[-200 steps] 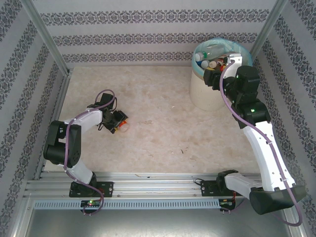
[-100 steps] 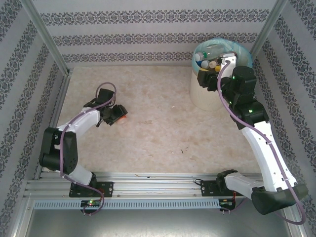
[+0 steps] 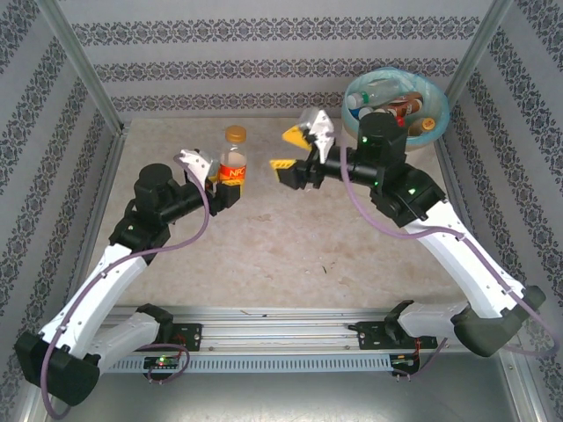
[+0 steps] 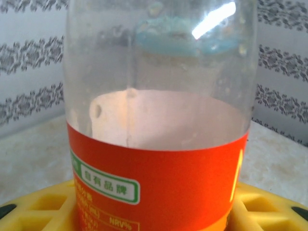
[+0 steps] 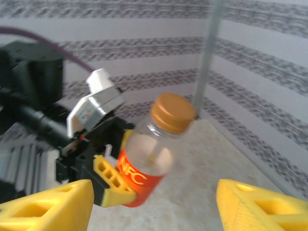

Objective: Put the plastic bottles in the bin

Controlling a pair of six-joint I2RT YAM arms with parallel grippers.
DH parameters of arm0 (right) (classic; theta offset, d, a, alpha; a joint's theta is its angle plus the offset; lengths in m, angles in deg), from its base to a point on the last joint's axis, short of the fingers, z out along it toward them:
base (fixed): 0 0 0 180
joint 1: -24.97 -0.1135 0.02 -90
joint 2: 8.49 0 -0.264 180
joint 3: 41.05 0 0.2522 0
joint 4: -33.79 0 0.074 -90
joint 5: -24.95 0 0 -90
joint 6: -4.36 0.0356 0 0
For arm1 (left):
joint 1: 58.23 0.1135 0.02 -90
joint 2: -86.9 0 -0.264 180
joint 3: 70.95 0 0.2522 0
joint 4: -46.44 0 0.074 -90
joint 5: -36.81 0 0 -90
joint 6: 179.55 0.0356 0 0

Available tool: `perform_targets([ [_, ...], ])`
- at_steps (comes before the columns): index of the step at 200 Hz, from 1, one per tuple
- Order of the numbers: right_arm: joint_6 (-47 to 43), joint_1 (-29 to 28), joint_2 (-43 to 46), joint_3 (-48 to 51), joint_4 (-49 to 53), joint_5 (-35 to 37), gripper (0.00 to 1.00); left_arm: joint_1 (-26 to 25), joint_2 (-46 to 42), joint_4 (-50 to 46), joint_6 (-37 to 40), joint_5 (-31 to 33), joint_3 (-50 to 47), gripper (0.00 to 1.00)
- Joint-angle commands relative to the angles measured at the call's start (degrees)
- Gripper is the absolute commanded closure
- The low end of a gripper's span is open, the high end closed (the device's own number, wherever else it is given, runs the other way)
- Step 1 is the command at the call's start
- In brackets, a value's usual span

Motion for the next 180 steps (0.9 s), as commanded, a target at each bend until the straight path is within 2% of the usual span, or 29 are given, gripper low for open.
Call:
perform_targets([
  [1, -6.6, -2.4, -1.1, -2.3, -0.5, -1.9, 0.32, -0.3, -1.1, 1.3, 11.4, -6.3, 0.3, 0.52],
  [69, -5.6, -4.7, -5.4, -5.4, 0.6, -3.9, 0.31, -1.8, -3.3, -2.2, 19.5, -10.2, 0.7, 0.53],
  [104, -5.1, -4.8, -6.5, -6.5, 1.0, -5.5, 0.3, -2.3, -5.0, -0.2, 20.1, -10.4, -1.1, 0.53],
  [133, -4.9, -5.0, -6.9, -7.2, 1.8, -9.6, 0.38, -2.4, -5.5, -0.8, 20.4, -10.2, -1.3, 0.54],
  [163, -4.8, -5.3, -6.9, -7.2, 1.7, -9.9, 0.42, -2.5, -5.1, -1.1, 20.7, -10.6, -1.3, 0.54],
  [180, -5.0, -5.3, -7.2, -7.7, 2.5, -9.7, 0.52, -2.7, -4.9, -0.7, 20.3, -10.8, -1.3, 0.54],
])
